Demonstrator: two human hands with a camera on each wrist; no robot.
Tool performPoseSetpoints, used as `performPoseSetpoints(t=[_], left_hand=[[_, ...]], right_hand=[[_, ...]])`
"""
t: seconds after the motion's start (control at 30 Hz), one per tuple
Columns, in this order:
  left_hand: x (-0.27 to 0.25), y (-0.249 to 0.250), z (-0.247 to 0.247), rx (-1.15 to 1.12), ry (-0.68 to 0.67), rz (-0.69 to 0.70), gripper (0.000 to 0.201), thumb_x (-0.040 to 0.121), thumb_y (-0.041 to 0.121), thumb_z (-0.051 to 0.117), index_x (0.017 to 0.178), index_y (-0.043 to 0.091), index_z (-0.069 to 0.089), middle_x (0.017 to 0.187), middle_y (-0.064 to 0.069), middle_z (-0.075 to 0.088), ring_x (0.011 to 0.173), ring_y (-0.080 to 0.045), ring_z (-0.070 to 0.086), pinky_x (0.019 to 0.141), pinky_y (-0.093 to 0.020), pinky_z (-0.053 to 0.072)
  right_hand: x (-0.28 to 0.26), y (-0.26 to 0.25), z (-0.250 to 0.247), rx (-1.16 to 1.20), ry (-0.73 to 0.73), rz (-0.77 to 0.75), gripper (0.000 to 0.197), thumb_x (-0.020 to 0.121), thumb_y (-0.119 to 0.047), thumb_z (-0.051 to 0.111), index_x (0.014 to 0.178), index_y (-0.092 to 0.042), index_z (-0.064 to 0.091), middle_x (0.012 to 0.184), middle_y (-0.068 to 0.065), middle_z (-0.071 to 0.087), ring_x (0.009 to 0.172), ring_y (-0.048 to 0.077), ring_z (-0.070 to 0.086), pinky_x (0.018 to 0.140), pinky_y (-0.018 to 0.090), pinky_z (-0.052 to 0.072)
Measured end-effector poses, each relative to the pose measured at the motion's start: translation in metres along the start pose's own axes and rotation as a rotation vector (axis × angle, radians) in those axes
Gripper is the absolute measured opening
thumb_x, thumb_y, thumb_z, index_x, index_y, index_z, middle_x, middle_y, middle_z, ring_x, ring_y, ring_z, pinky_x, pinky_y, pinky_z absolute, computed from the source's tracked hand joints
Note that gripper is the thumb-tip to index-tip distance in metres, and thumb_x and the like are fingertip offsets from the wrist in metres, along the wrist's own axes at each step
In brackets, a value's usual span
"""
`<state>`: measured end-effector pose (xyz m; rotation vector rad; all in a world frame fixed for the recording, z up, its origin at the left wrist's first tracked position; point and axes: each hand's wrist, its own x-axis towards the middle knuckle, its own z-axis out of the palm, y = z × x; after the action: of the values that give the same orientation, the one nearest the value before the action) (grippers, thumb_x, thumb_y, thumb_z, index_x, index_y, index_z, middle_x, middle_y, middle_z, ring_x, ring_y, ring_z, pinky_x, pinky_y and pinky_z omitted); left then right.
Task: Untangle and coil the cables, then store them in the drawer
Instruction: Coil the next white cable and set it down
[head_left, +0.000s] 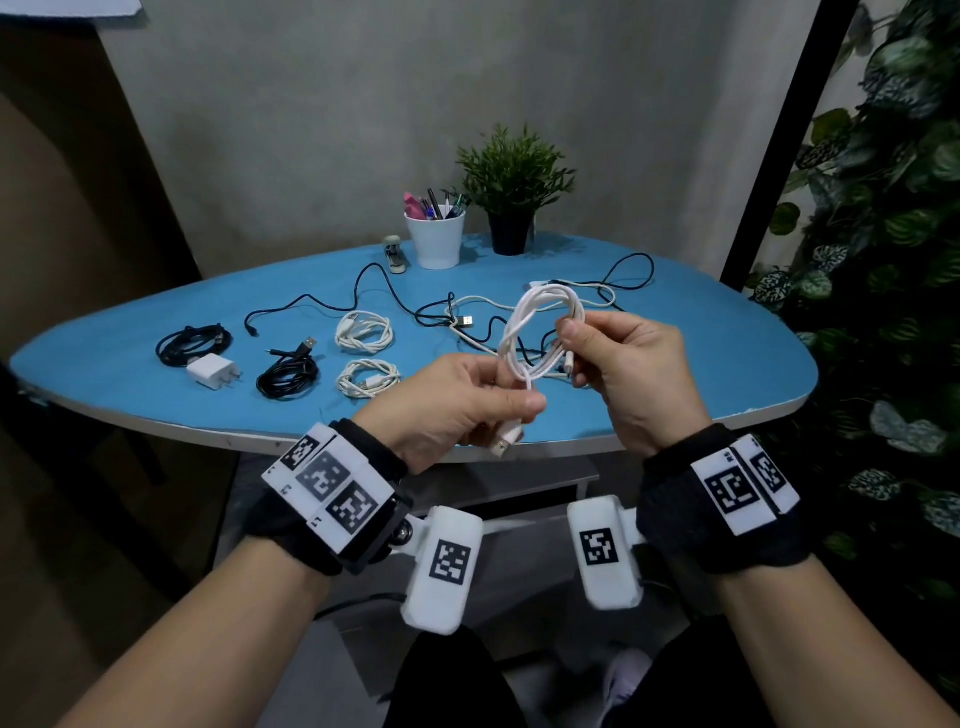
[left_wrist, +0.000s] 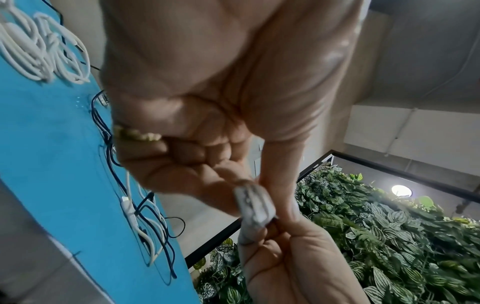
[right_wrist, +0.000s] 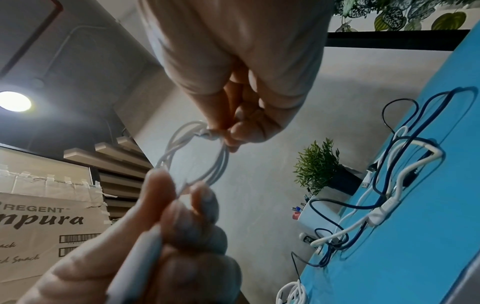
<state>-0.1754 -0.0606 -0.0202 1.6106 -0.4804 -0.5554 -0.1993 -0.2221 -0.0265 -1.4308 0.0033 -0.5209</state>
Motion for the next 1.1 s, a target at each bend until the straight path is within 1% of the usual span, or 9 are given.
performPoseSetpoints(t=[0.17,0.37,0.47,0.53,0.63,0.73,0.87,1.0,1.1], left_hand=[[-0.004,0.004,-0.012,0.156,-0.059,-0.008,0.008,0.066,0.022,0.073,0.063,0.021,0.066,0.061,0.002,0.061,0.052,-0.010,0.045,0.051,-0.024,0.028],[-0.009,0.012,-0.019,0.273,-0.053,0.048,0.010,0.078,0.004,0.070,0.073,0.010,0.064,0.058,-0.003,0.061,0.051,-0.009,0.052,0.049,-0.016,0.041],[-0.003,0.008,-0.016,0.443,0.146,0.119,0.015,0.075,0.004,0.074,0.068,0.014,0.065,0.060,0.000,0.065,0.054,-0.005,0.058,0.061,-0.019,0.051],[0.005,0.002,-0.015,0.501,0.359,0.204,0.019,0.073,0.008,0.077,0.063,0.019,0.065,0.057,0.003,0.064,0.051,-0.001,0.054,0.058,-0.016,0.047],[0.012,-0.003,-0.010,0.305,0.512,0.280,0.020,0.077,0.004,0.072,0.063,0.016,0.063,0.062,-0.004,0.065,0.057,-0.006,0.057,0.058,-0.018,0.046],[0.011,-0.003,-0.002,0.049,0.453,0.315,0.011,0.078,-0.002,0.070,0.074,0.006,0.064,0.069,-0.005,0.066,0.060,-0.004,0.060,0.060,-0.014,0.046],[0.006,0.000,0.002,-0.122,0.278,0.300,0.010,0.071,0.010,0.076,0.079,0.016,0.073,0.088,-0.008,0.070,0.080,-0.015,0.058,0.077,-0.029,0.040],[0.004,0.003,0.002,-0.224,0.211,0.298,0.020,0.066,0.003,0.068,0.075,0.019,0.075,0.080,0.001,0.071,0.087,-0.023,0.052,0.084,-0.036,0.035],[0.003,0.003,0.001,-0.217,0.188,0.321,0.018,0.071,0.004,0.069,0.084,0.017,0.068,0.079,0.001,0.070,0.083,-0.019,0.060,0.087,-0.035,0.046]], right_hand=[[0.006,-0.006,-0.007,-0.049,0.007,-0.044,0.007,0.084,-0.004,0.065,0.079,-0.004,0.069,0.063,0.012,0.058,0.048,0.011,0.045,0.046,0.021,0.040],[0.008,-0.014,-0.007,-0.114,-0.016,-0.083,0.008,0.086,-0.007,0.064,0.080,-0.008,0.070,0.065,0.014,0.057,0.051,0.016,0.046,0.048,0.023,0.041],[0.007,-0.013,-0.005,-0.071,-0.046,-0.030,0.012,0.086,-0.005,0.063,0.078,-0.009,0.070,0.060,0.009,0.059,0.052,0.017,0.049,0.049,0.023,0.043],[0.005,-0.013,-0.003,-0.014,-0.063,0.025,0.013,0.087,-0.003,0.061,0.078,-0.009,0.069,0.058,0.005,0.058,0.053,0.016,0.050,0.047,0.021,0.044],[0.003,-0.015,-0.003,0.072,-0.102,0.094,0.012,0.088,-0.004,0.059,0.079,-0.007,0.067,0.052,-0.001,0.059,0.048,0.011,0.051,0.046,0.019,0.044],[0.003,-0.016,-0.004,0.078,-0.141,0.114,0.011,0.089,-0.004,0.057,0.082,-0.006,0.066,0.052,-0.002,0.061,0.045,0.009,0.053,0.046,0.018,0.045],[0.003,-0.014,-0.003,0.032,-0.146,0.101,0.010,0.088,-0.006,0.059,0.084,-0.007,0.068,0.056,0.000,0.062,0.047,0.010,0.054,0.046,0.020,0.044],[0.002,-0.012,-0.002,0.015,-0.141,0.094,0.008,0.087,-0.005,0.060,0.089,-0.002,0.068,0.069,0.011,0.064,0.049,0.012,0.053,0.046,0.020,0.043],[0.003,-0.012,-0.002,0.025,-0.131,0.098,0.011,0.086,-0.005,0.062,0.091,0.002,0.067,0.073,0.015,0.063,0.051,0.013,0.054,0.045,0.020,0.043]])
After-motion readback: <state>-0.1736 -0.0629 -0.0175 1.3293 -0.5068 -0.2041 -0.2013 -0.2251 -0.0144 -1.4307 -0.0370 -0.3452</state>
